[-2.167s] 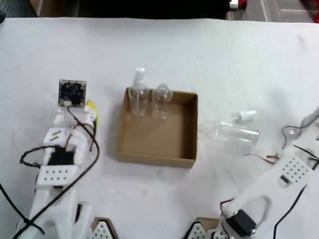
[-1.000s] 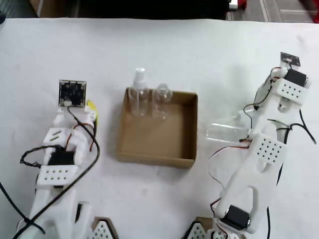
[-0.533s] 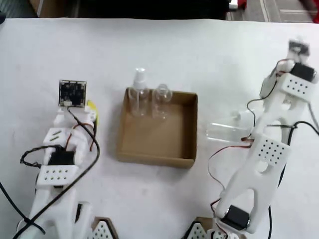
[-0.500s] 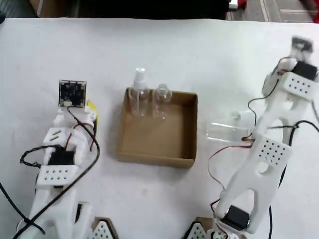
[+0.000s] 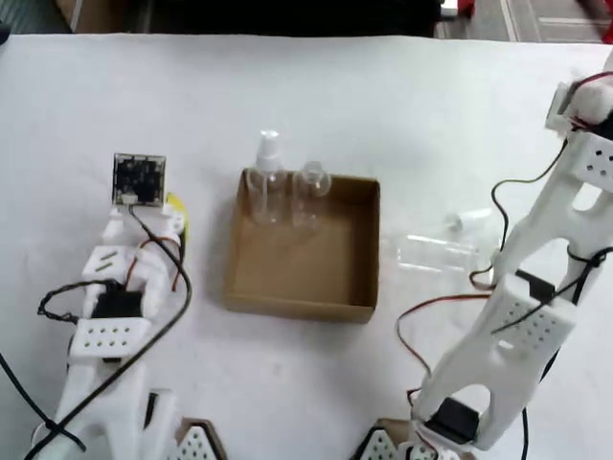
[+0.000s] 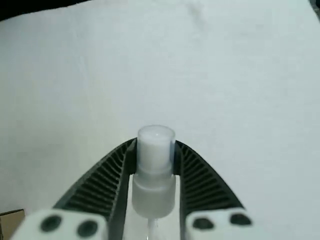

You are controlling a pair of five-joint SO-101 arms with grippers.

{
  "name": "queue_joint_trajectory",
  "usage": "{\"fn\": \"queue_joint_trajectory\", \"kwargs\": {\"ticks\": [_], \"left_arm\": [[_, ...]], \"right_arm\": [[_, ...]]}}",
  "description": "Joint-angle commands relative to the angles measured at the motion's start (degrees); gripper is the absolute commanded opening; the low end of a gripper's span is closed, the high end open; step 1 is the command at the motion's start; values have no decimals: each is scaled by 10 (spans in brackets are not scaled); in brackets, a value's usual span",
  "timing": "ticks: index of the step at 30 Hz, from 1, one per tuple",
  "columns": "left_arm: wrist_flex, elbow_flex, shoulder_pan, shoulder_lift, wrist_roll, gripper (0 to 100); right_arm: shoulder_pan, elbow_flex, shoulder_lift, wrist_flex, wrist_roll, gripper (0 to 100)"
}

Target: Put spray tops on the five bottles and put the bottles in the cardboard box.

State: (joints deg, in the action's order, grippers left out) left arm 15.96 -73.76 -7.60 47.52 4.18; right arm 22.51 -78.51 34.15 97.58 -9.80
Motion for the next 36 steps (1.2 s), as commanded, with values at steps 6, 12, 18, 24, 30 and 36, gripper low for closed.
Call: {"fn": "queue_joint_trajectory", "kwargs": {"ticks": [6,12,18,24,30,36], "left_arm": [[-15,9,-4,0,-3,79],[-15,10,-4,0,-3,79],[-15,10,-5,0,-3,79],[-15,10,-5,0,-3,79],[-15,9,-5,0,-3,79],[-12,9,-5,0,-3,78]], "right_arm": [[-32,-9,-127,13,107,15],[-84,-4,-206,14,121,15],[-139,13,-271,16,123,15],[-219,222,-411,14,124,15],[-310,345,-577,-23,124,15],[-380,507,-696,-114,122,15]]}}
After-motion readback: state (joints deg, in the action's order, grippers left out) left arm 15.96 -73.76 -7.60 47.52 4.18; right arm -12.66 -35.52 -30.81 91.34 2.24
